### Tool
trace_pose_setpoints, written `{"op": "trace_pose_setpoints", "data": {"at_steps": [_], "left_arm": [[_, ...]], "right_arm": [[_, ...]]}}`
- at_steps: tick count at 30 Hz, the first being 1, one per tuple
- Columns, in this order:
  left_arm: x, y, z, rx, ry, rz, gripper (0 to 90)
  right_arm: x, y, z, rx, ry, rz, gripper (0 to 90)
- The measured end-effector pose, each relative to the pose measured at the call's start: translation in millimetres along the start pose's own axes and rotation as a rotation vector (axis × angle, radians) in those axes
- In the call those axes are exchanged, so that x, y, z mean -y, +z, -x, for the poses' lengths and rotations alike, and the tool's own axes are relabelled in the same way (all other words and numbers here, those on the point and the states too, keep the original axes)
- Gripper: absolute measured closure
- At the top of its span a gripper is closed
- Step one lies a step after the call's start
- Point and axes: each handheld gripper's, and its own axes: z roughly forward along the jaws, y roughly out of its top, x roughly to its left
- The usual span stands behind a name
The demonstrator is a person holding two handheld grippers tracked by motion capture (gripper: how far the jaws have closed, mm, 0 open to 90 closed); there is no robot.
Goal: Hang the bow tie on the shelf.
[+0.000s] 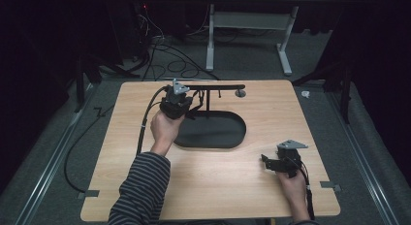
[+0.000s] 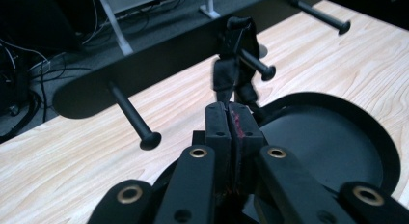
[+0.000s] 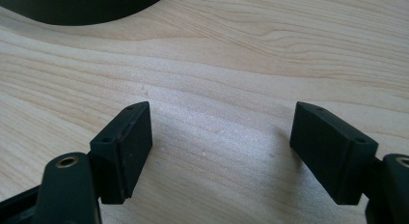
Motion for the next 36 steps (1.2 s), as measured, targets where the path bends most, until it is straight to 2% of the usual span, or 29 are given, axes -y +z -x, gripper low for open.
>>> {"op": "trace_pose_setpoints", "data": {"at_steps": [3, 13, 27, 32, 36], "left_arm": [[2.1, 1.9, 0.6, 0.005, 0.000, -0.013, 86.5], [5.6, -0.8, -0.3, 0.016, -0.008, -0.013, 83.3], [13.8, -16.0, -6.8, 0.074, -0.017, -0.004, 72.4], [17.6, -25.1, -7.6, 0.087, -0.027, 0.015, 69.2], [20.3, -31.8, -10.1, 0.099, -0.054, 0.025, 65.8]], "right_arm": [[0.0, 0.0, 0.0, 0.000, 0.000, 0.000, 23.9], [0.0, 0.1, 0.0, -0.001, -0.004, 0.000, 23.9], [0.0, 0.1, 0.1, -0.001, -0.006, 0.001, 24.0], [0.0, 0.1, 0.1, -0.001, -0.006, 0.001, 24.0], [0.0, 0.1, 0.0, -0.001, -0.005, 0.001, 24.0]]}}
